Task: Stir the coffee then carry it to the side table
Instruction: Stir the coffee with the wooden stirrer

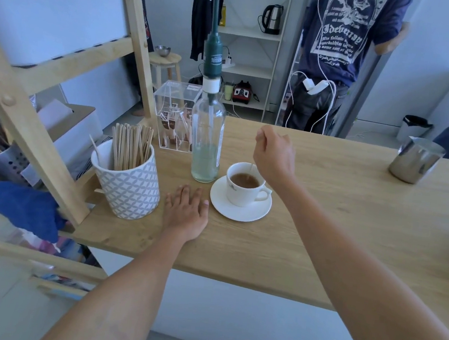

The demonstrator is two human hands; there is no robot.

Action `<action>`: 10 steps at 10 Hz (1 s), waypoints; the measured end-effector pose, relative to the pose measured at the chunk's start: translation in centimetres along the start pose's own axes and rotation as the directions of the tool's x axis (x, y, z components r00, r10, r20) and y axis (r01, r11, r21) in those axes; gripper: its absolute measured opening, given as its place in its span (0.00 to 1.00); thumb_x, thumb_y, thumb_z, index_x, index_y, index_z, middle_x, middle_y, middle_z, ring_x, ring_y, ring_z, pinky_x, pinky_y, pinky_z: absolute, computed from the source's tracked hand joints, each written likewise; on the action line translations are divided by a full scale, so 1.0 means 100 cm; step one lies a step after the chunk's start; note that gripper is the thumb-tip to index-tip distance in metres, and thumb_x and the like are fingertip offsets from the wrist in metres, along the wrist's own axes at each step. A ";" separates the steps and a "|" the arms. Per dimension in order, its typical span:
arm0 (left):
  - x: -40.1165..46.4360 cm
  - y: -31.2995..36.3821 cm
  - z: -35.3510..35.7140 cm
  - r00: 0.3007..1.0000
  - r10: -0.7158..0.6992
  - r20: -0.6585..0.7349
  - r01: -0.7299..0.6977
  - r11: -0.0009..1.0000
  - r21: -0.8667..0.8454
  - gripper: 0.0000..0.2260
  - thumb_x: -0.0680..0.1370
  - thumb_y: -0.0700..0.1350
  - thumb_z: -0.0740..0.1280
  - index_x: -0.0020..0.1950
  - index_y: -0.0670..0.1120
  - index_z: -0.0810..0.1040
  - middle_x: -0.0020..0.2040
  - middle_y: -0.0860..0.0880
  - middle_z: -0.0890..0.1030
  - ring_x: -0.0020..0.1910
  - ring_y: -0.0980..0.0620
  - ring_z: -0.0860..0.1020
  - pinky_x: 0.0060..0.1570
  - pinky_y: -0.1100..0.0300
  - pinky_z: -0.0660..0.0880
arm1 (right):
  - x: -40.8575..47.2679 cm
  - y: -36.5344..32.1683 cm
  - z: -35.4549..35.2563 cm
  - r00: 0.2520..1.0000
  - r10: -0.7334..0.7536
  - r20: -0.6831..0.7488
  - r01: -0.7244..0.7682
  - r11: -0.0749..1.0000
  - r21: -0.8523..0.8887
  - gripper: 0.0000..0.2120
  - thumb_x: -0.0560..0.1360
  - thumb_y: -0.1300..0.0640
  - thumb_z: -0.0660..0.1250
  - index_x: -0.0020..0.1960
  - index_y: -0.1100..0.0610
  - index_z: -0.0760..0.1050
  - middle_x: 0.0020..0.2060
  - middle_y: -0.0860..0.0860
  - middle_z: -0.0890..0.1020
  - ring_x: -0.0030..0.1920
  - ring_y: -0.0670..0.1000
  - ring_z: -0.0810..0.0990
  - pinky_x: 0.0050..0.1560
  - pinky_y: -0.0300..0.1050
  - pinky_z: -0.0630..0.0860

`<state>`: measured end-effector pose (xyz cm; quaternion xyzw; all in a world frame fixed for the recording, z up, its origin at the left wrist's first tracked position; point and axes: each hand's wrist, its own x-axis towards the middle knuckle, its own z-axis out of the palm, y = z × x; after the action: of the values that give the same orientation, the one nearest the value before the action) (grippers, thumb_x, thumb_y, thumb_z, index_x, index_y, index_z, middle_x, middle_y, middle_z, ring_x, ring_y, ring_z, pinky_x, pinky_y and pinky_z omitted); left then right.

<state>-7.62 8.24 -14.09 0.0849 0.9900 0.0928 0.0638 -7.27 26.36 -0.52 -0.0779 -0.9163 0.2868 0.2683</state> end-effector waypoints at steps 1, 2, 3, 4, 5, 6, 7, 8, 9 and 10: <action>0.000 -0.003 0.000 1.000 -0.008 0.000 0.008 1.000 0.000 0.27 0.82 0.58 0.40 0.80 0.53 0.48 0.81 0.47 0.47 0.79 0.48 0.42 0.76 0.45 0.40 | -0.001 -0.007 0.006 0.999 -0.005 0.048 0.002 0.998 0.067 0.16 0.81 0.56 0.50 0.50 0.62 0.74 0.39 0.59 0.81 0.48 0.58 0.72 0.51 0.52 0.71; -0.001 0.000 0.000 1.000 -0.005 0.000 0.005 1.000 -0.009 0.26 0.82 0.58 0.40 0.80 0.53 0.49 0.81 0.47 0.47 0.79 0.48 0.43 0.76 0.45 0.40 | 0.000 -0.002 0.003 1.000 -0.017 -0.002 0.017 0.999 -0.039 0.14 0.81 0.56 0.51 0.49 0.61 0.73 0.36 0.54 0.76 0.43 0.56 0.68 0.48 0.50 0.66; -0.001 0.002 0.000 1.000 -0.001 0.000 0.001 1.000 -0.020 0.26 0.82 0.57 0.41 0.80 0.52 0.49 0.81 0.47 0.48 0.79 0.48 0.43 0.76 0.45 0.40 | 0.002 0.002 0.002 0.999 -0.012 -0.039 0.009 0.997 -0.075 0.14 0.81 0.56 0.51 0.47 0.60 0.72 0.34 0.52 0.74 0.42 0.56 0.68 0.46 0.49 0.64; -0.001 0.002 0.001 1.000 -0.005 0.001 0.005 1.000 -0.013 0.26 0.82 0.58 0.40 0.80 0.52 0.48 0.81 0.47 0.47 0.79 0.48 0.43 0.76 0.45 0.40 | 0.005 -0.002 0.006 1.000 -0.017 0.001 0.017 1.000 0.001 0.15 0.80 0.56 0.50 0.48 0.60 0.73 0.37 0.56 0.80 0.43 0.58 0.73 0.51 0.52 0.69; -0.001 0.002 0.001 1.000 -0.004 0.002 0.004 1.000 -0.014 0.26 0.82 0.58 0.40 0.80 0.53 0.48 0.81 0.47 0.47 0.79 0.48 0.43 0.76 0.45 0.40 | 0.005 -0.003 0.007 1.000 -0.016 0.020 0.016 1.000 0.009 0.15 0.80 0.56 0.50 0.49 0.61 0.74 0.39 0.57 0.81 0.46 0.58 0.73 0.52 0.51 0.68; 0.000 0.002 0.002 1.000 0.004 -0.006 -0.004 1.000 -0.017 0.27 0.82 0.57 0.40 0.80 0.52 0.49 0.81 0.46 0.48 0.79 0.48 0.43 0.76 0.45 0.40 | 0.004 0.002 0.004 1.000 -0.009 0.004 0.009 0.997 -0.076 0.14 0.80 0.56 0.50 0.48 0.59 0.73 0.37 0.55 0.77 0.44 0.55 0.69 0.52 0.51 0.67; 0.000 0.001 0.002 1.000 0.003 -0.005 -0.003 1.000 -0.010 0.27 0.82 0.57 0.40 0.80 0.52 0.49 0.81 0.46 0.48 0.79 0.48 0.43 0.76 0.44 0.41 | 0.004 0.006 0.003 1.000 0.002 0.019 -0.001 0.999 -0.043 0.14 0.80 0.57 0.51 0.50 0.59 0.74 0.41 0.56 0.81 0.45 0.55 0.69 0.52 0.50 0.66; 0.000 0.001 0.002 1.000 0.004 -0.005 -0.004 1.000 -0.004 0.27 0.82 0.57 0.40 0.80 0.52 0.49 0.81 0.46 0.48 0.79 0.48 0.43 0.76 0.44 0.41 | 0.003 0.007 0.000 1.000 0.009 0.026 -0.011 0.999 0.052 0.14 0.80 0.58 0.51 0.51 0.61 0.74 0.43 0.58 0.82 0.49 0.58 0.74 0.54 0.52 0.69; 0.000 0.001 0.001 1.000 0.008 -0.004 -0.008 1.000 -0.002 0.27 0.82 0.57 0.40 0.80 0.52 0.48 0.81 0.46 0.48 0.79 0.48 0.43 0.76 0.44 0.41 | 0.003 0.015 -0.011 0.994 0.098 -0.040 -0.090 0.982 0.168 0.13 0.79 0.59 0.51 0.50 0.62 0.74 0.43 0.58 0.81 0.48 0.59 0.75 0.51 0.54 0.73; 0.000 0.002 0.001 1.000 0.005 0.006 -0.005 1.000 0.000 0.27 0.82 0.57 0.40 0.80 0.52 0.48 0.81 0.46 0.47 0.79 0.48 0.42 0.76 0.45 0.40 | 0.001 0.031 -0.018 0.956 0.288 -0.065 -0.239 0.885 0.401 0.11 0.78 0.59 0.52 0.46 0.57 0.72 0.38 0.52 0.76 0.39 0.52 0.72 0.40 0.46 0.69</action>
<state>-7.55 8.42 -14.16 0.0874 0.9896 0.0930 0.0664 -6.45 29.86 -0.98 -0.1644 -0.8039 0.4911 0.2924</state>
